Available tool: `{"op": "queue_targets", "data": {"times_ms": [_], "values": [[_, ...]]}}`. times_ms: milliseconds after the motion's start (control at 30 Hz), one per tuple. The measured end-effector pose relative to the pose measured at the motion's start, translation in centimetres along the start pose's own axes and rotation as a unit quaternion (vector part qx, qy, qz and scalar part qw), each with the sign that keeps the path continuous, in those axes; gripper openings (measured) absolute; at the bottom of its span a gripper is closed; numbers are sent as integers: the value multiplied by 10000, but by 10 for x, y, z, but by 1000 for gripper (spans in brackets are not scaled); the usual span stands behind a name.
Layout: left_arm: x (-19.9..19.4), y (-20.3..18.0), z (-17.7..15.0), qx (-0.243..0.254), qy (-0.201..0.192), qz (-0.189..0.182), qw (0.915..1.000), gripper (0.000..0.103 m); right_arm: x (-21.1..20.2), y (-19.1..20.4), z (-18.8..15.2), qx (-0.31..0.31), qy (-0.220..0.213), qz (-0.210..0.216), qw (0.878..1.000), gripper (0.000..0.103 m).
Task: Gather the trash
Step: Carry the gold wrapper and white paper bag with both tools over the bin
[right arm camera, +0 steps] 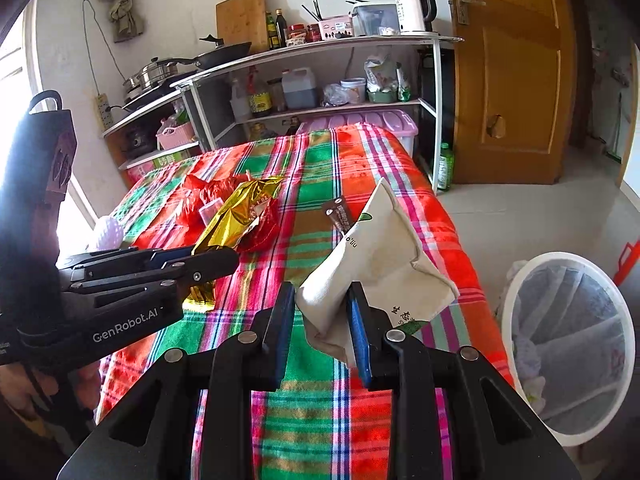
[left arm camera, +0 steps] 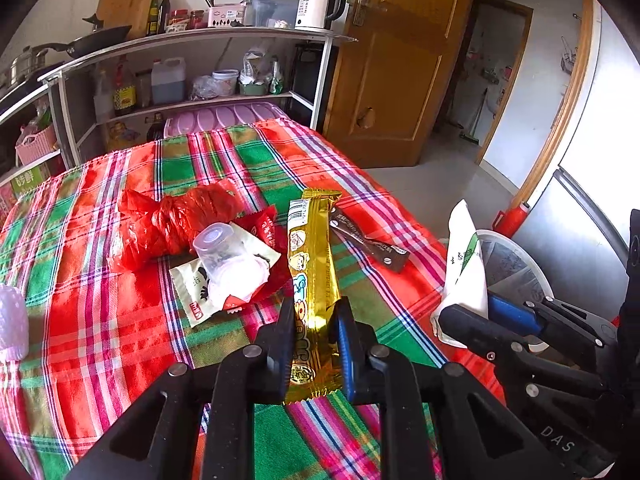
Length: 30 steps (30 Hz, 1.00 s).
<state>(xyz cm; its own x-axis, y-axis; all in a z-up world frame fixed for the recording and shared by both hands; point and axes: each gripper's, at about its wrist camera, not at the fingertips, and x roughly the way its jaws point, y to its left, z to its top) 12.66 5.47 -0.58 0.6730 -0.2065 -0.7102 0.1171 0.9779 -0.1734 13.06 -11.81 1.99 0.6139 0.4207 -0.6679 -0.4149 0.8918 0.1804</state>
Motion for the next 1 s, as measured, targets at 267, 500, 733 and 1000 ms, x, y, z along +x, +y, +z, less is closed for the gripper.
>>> {"op": "queue_targets", "data": {"times_ms": [267,500,733,1000], "values": [[-12,-21,6,212,-153,-55,9996,19,-17,-9,1,89,-166,-82,9998,27],[-18,-44,8,368,-238,-158,9989,19,-35,-19,2,151,-329,-199,9991,27],[-15,-69,13,559,-253,-327,9976,19,-54,-39,-2,268,-453,-441,9976,27],[3,-108,20,797,-175,-733,9940,20,-72,-82,-10,566,-467,-831,9938,27]]}}
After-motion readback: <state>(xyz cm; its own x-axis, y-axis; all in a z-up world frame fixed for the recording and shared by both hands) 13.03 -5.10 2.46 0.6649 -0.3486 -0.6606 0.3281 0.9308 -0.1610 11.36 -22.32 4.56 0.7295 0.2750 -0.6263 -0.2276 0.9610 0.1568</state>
